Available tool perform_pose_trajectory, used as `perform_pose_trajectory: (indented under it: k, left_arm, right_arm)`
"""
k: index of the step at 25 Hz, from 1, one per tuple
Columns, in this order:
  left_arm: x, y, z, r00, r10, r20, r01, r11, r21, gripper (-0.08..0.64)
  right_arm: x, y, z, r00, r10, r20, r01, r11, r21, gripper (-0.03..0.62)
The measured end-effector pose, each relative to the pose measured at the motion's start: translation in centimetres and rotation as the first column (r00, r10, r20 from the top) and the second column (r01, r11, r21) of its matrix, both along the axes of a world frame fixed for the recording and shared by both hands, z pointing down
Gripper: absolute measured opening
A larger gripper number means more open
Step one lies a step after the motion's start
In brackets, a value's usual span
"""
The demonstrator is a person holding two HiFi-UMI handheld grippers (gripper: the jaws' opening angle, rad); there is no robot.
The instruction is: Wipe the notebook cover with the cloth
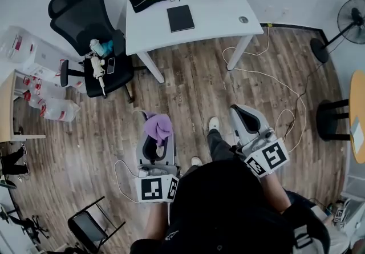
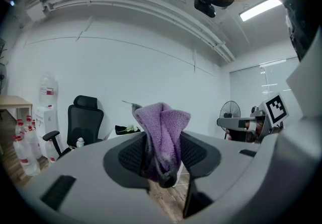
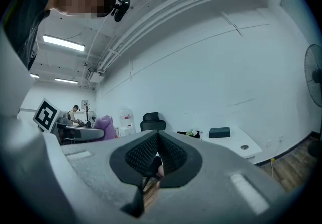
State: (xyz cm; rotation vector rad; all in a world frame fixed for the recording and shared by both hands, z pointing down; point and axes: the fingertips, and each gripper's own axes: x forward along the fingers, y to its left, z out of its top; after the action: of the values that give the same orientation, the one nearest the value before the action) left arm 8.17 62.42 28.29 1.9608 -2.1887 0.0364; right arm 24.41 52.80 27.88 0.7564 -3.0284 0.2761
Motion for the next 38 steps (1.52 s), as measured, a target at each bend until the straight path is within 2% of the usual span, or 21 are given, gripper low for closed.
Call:
perform_pose_trajectory:
  k: [4, 13, 24, 33, 38]
  left_arm:
    - [-0.3, -3.7, -0.4, 1.000, -0.001, 0.006, 0.001, 1.000, -0.004, 0.176]
    - [-1.1, -11.0, -1.0, 0.998, -0.066, -0.001, 0.066, 0.998, -0.006, 0.176]
    - [-0.8, -19.0, -1.1, 0.992, -0.125, 0.021, 0.125, 0.992, 0.015, 0.178]
    - [-0.8, -21.4, -0.7, 0.990, -0.138, 0.025, 0.138, 0.990, 0.006, 0.178]
    - [-1.2, -23.1, -0.4, 0.993, -0.114, 0.026, 0.114, 0.994, 0.004, 0.178]
  right_arm:
    - [-0.9, -3.8, -0.1, 1.000, -0.015, -0.001, 0.015, 1.000, -0.012, 0.005]
    - [-2.2, -12.4, 0.1, 0.997, -0.078, 0.007, 0.079, 0.996, -0.039, 0.005]
    - [-2.5, -20.9, 0.5, 0.989, -0.148, 0.011, 0.148, 0.989, -0.018, 0.005]
    - [-0.9, -23.5, 1.1, 0.992, -0.122, 0.024, 0.123, 0.992, -0.038, 0.005]
    - [-0.4, -24.5, 1.3, 0.996, -0.091, 0.015, 0.091, 0.995, -0.035, 0.005]
